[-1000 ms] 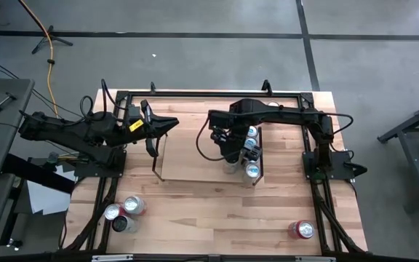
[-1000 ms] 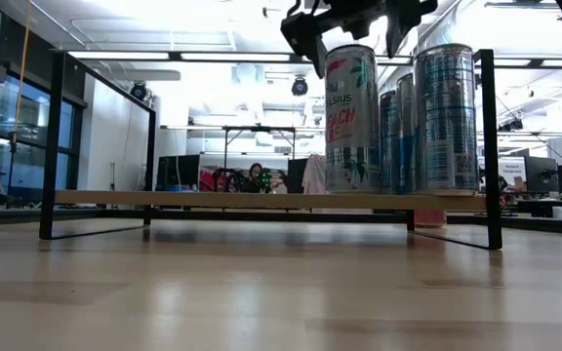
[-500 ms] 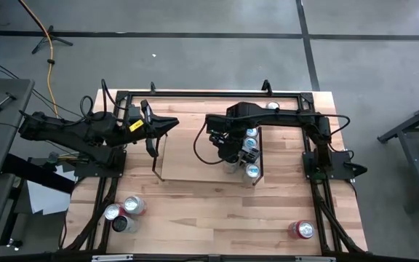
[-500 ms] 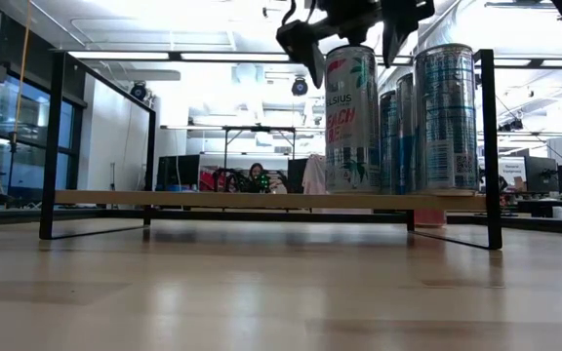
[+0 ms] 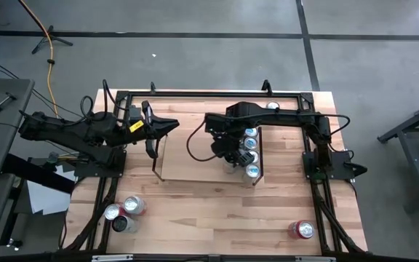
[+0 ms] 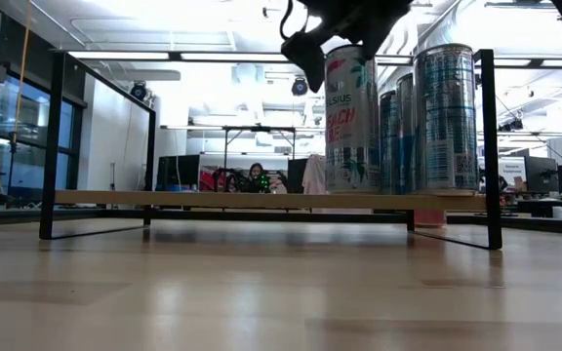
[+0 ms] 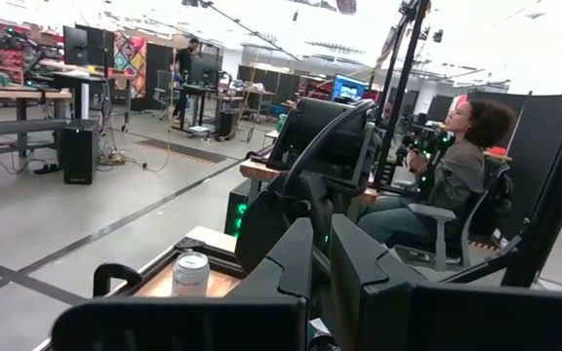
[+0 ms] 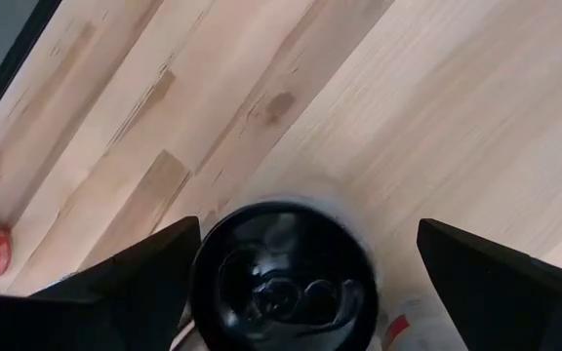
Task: Place canned beverage on shelf
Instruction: Put the black soda can aligned with the other black soda can on the shelf
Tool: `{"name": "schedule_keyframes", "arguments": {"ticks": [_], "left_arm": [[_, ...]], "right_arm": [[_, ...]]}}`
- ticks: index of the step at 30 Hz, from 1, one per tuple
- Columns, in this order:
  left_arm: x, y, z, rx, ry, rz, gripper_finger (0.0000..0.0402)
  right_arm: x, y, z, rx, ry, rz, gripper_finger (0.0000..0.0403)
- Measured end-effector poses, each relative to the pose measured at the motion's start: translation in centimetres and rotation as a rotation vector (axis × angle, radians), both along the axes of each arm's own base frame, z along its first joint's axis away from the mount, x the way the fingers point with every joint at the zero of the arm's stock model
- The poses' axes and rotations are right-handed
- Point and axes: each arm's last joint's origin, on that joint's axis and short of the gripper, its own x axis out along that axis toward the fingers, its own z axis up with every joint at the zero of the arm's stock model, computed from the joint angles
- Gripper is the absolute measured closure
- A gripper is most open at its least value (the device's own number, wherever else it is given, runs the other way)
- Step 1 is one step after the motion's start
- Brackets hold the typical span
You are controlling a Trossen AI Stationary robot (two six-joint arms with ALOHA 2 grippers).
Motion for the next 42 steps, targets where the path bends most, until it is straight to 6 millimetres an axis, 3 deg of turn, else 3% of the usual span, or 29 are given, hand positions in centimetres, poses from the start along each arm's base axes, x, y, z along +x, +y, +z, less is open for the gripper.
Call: {"name": "schedule_keyframes", "arguments": {"ticks": [22, 29, 42], "left_arm": [[0.0, 0.0, 0.0, 0.001, 0.000, -0.001, 0.0401], [0.0, 0.0, -0.1, 0.002, 0.008, -0.001, 0.0401], [0.0, 0.0, -0.4, 0.008, 0.038, -0.001, 0.0401]], "right_arm": [[0.5, 0.0, 0.1, 0.009, -0.026, -0.080, 0.0034], [0.3, 0.1, 0.0, -0.071, -0.041, 0.022, 0.0034], [-0.2, 1.2, -0.2, -0.173, 0.021, 0.050, 0.0034]]}}
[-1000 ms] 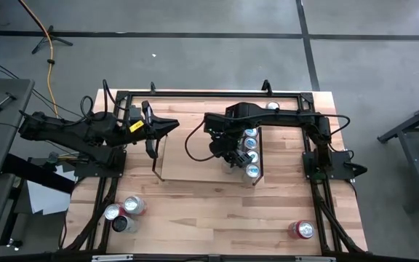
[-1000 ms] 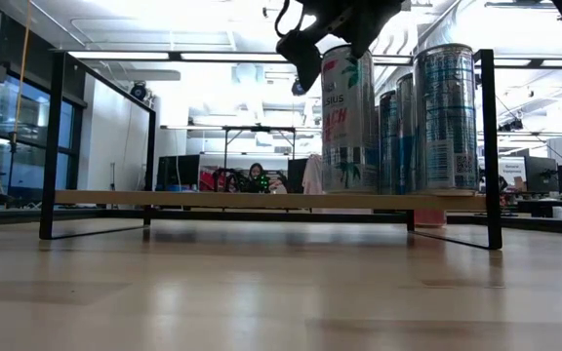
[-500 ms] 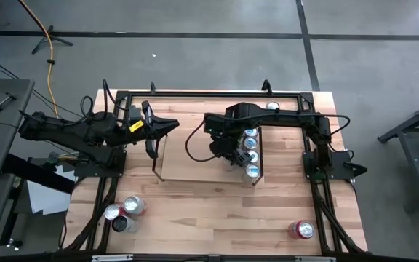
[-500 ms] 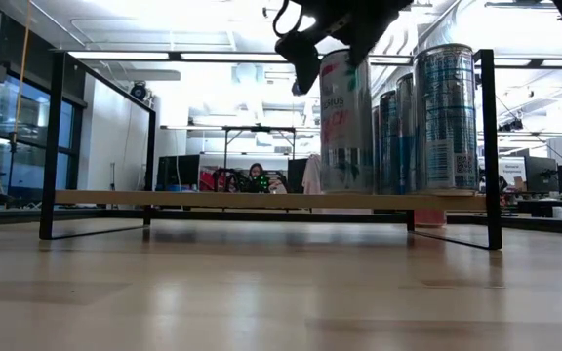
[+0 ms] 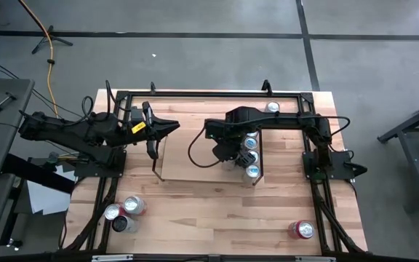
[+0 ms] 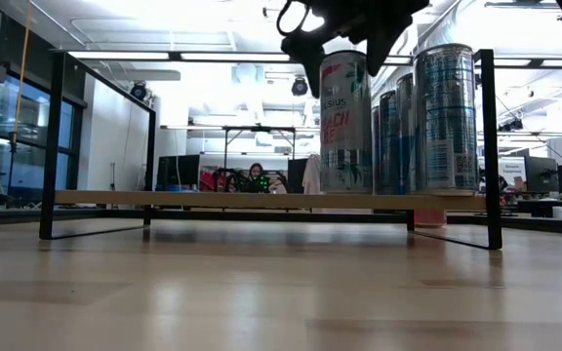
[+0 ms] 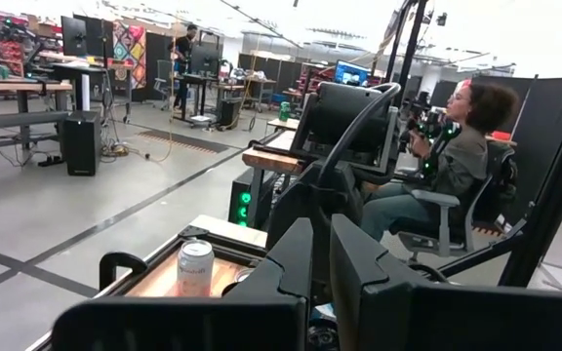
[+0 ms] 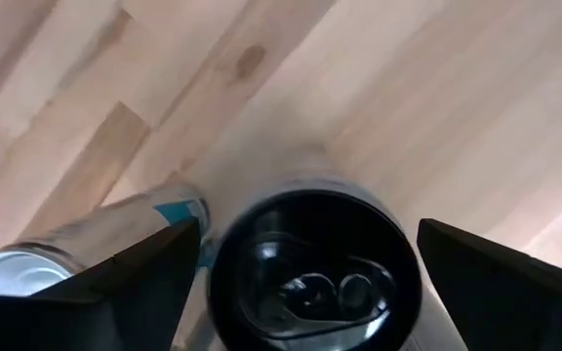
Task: Place canned beverage on shelf
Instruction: Put the black soda can aligned with the other black soda can on the shelf
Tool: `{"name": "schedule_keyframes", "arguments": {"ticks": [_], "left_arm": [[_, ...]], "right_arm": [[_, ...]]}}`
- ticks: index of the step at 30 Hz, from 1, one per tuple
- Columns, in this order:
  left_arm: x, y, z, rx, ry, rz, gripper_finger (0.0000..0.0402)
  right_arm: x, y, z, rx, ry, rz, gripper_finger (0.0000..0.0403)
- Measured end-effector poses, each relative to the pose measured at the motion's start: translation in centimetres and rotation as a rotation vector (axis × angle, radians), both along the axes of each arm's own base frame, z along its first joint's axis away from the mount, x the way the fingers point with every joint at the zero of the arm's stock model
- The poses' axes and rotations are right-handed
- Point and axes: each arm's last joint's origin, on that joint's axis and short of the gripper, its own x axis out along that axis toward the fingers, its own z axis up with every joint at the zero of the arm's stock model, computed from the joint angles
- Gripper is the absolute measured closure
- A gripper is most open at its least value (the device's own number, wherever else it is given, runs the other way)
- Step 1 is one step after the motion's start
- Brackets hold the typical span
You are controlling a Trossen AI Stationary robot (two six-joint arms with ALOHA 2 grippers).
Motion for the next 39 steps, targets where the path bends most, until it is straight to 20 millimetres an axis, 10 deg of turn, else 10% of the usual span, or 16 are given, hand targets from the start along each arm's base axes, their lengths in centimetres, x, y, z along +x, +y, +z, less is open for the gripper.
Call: {"name": "schedule_keyframes", "arguments": {"ticks": [27, 39], "left_arm": [[0.00, 0.00, 0.01, 0.012, 0.002, 0.001, 0.0401], [0.00, 0.00, 0.01, 0.035, 0.008, 0.004, 0.0401]], "right_arm": [[-0.17, 0.06, -0.02, -0.016, 0.014, 0.021, 0.0039], [-0.08, 0.29, 0.01, -0.089, 0.025, -0.138, 0.0164]]}}
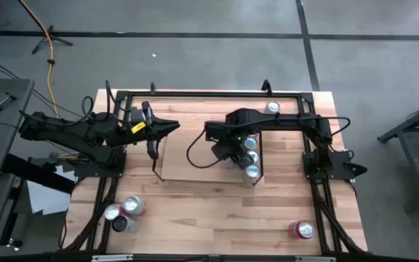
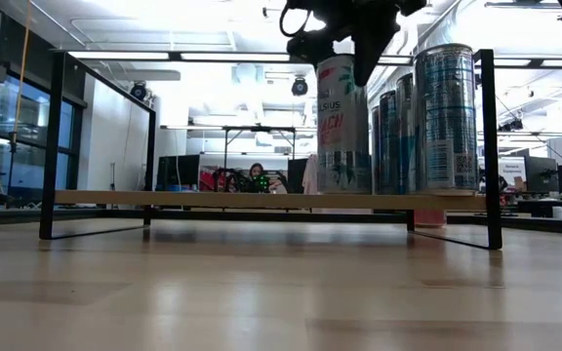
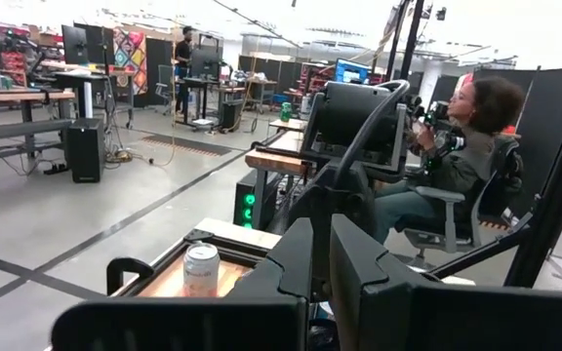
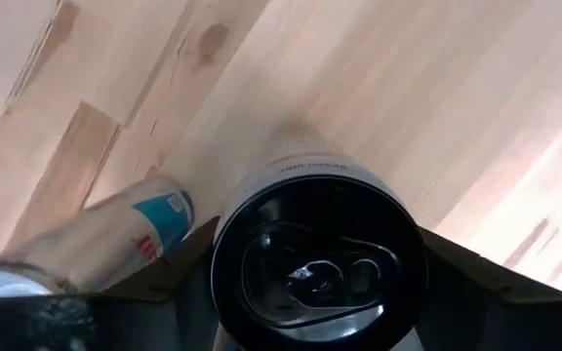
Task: Place canned beverage on shelf
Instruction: Put the black soda can aligned with the other black soda can on the shelf
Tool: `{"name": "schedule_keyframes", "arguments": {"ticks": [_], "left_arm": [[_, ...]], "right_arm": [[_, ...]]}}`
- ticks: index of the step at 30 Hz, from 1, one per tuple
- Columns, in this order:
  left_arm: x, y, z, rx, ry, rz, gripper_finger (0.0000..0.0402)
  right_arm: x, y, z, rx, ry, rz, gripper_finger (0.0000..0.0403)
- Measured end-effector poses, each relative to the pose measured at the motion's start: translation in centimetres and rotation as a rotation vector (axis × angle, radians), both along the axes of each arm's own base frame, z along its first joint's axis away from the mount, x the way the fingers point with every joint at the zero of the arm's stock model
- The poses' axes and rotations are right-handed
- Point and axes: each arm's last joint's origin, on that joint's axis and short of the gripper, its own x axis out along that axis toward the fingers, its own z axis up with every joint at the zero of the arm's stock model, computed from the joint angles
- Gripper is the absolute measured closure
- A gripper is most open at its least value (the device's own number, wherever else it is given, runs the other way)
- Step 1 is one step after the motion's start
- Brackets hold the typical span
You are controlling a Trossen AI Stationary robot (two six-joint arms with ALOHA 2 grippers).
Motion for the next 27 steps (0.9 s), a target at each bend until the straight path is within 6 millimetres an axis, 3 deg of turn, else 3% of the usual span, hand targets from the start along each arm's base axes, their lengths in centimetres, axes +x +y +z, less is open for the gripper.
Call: {"name": "schedule_keyframes", "arguments": {"ticks": [8, 15, 21, 27], "left_arm": [[0.0, 0.0, 0.0, 0.056, 0.015, 0.007, 0.0401], [0.0, 0.2, 0.0, 0.059, 0.017, 0.020, 0.0401], [0.0, 0.5, 0.0, 0.099, 0.029, 0.035, 0.0401], [0.1, 0.4, 0.0, 0.102, 0.030, 0.034, 0.0401]], "right_arm": [[0.1, 1.7, 1.3, -0.006, -0.029, -0.312, 0.0164], [-0.4, 2.8, 3.0, -0.028, -0.079, -0.809, 0.0164], [-0.8, 3.1, 2.8, 0.048, -0.031, -1.231, 0.0163], [-0.8, 3.1, 2.7, 0.036, -0.069, -1.428, 0.0161]]}}
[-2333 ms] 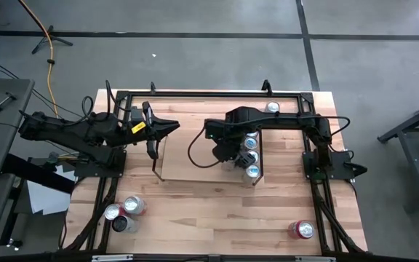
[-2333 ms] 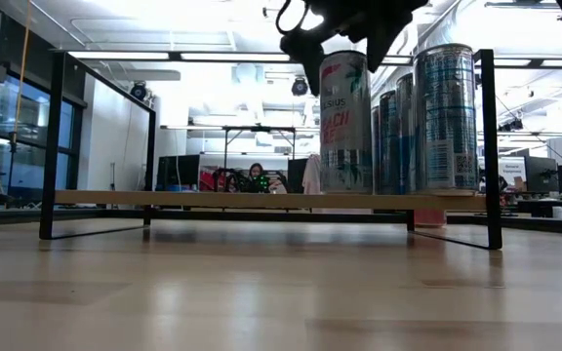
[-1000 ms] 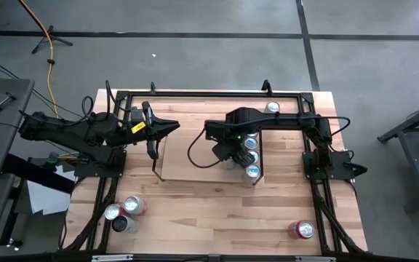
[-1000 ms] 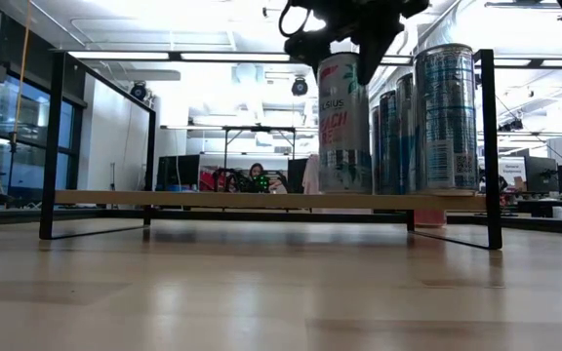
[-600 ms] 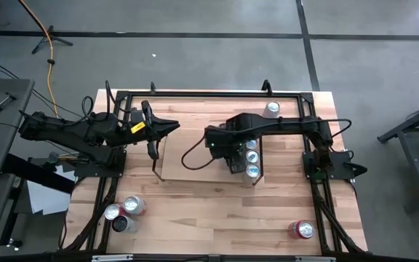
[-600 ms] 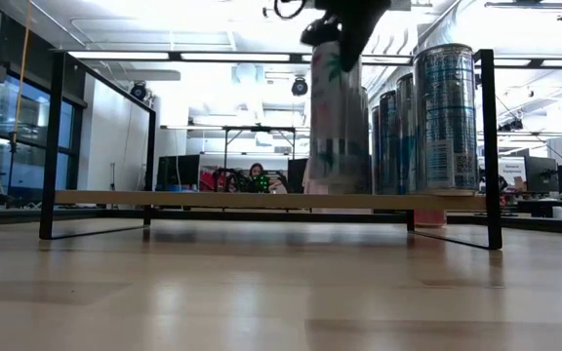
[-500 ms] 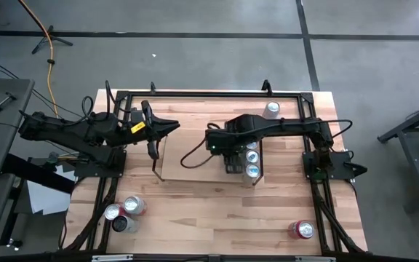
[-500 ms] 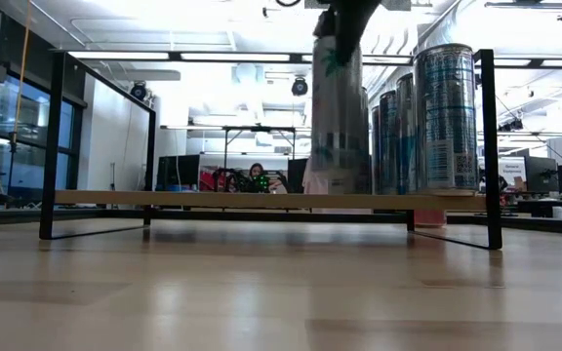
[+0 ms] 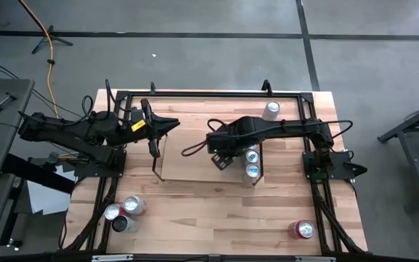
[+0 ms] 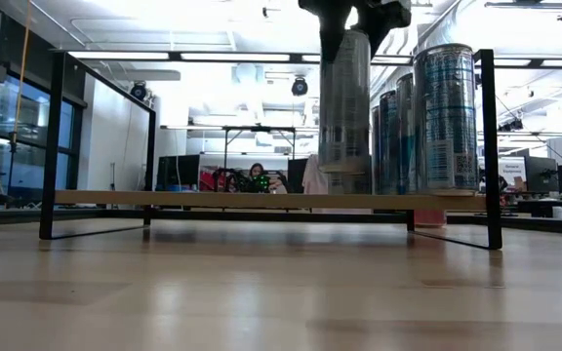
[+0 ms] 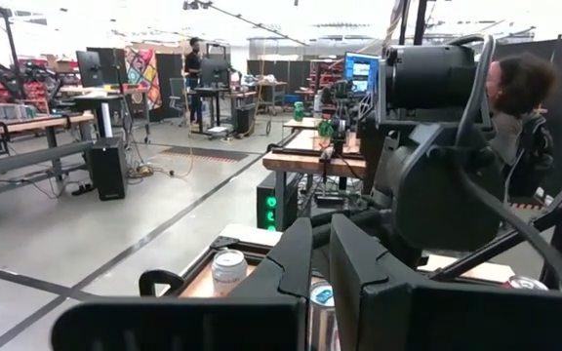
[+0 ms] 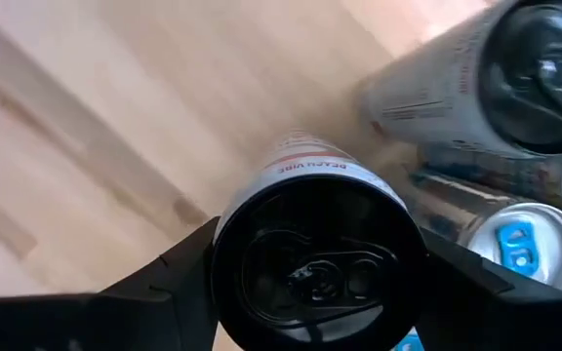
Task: Place canned beverage on shelf
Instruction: Put the black soda can aligned with the other black soda can on the shelf
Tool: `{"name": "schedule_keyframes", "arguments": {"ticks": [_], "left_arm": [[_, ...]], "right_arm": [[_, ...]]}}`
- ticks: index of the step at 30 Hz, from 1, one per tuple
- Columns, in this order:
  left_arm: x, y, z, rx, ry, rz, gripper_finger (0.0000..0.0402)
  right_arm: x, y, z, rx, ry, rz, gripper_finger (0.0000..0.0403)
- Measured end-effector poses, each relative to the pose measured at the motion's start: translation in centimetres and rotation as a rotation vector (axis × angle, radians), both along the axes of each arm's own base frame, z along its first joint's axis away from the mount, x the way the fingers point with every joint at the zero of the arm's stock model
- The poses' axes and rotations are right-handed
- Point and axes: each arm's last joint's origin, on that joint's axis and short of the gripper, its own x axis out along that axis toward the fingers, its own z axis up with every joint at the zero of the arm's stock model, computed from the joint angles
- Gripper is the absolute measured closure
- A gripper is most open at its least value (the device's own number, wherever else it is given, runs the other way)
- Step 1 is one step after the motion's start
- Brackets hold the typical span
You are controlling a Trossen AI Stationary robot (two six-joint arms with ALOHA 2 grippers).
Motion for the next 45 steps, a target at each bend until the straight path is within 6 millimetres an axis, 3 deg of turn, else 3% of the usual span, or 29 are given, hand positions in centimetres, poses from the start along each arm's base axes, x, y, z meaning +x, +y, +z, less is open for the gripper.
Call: {"name": "schedule_keyframes", "arguments": {"ticks": [7, 18, 31, 45], "left_arm": [[0.0, 0.0, 0.0, -0.003, -0.001, 0.000, 0.0401], [0.0, 0.0, 0.0, -0.013, -0.004, -0.008, 0.0401], [0.0, -0.1, 0.0, -0.010, -0.003, -0.032, 0.0401], [0.0, -0.1, 0.0, -0.009, -0.004, -0.031, 0.0401]], "right_arm": [[0.0, -1.0, -0.3, -0.023, 0.017, -0.144, 0.0160], [1.1, -1.4, -2.1, -0.015, 0.064, -0.166, 0.0160], [1.1, -1.5, -2.2, -0.017, 0.060, -0.199, 0.0110], [1.1, -2.7, -2.1, 0.028, 0.052, -0.303, 0.0105]]}}
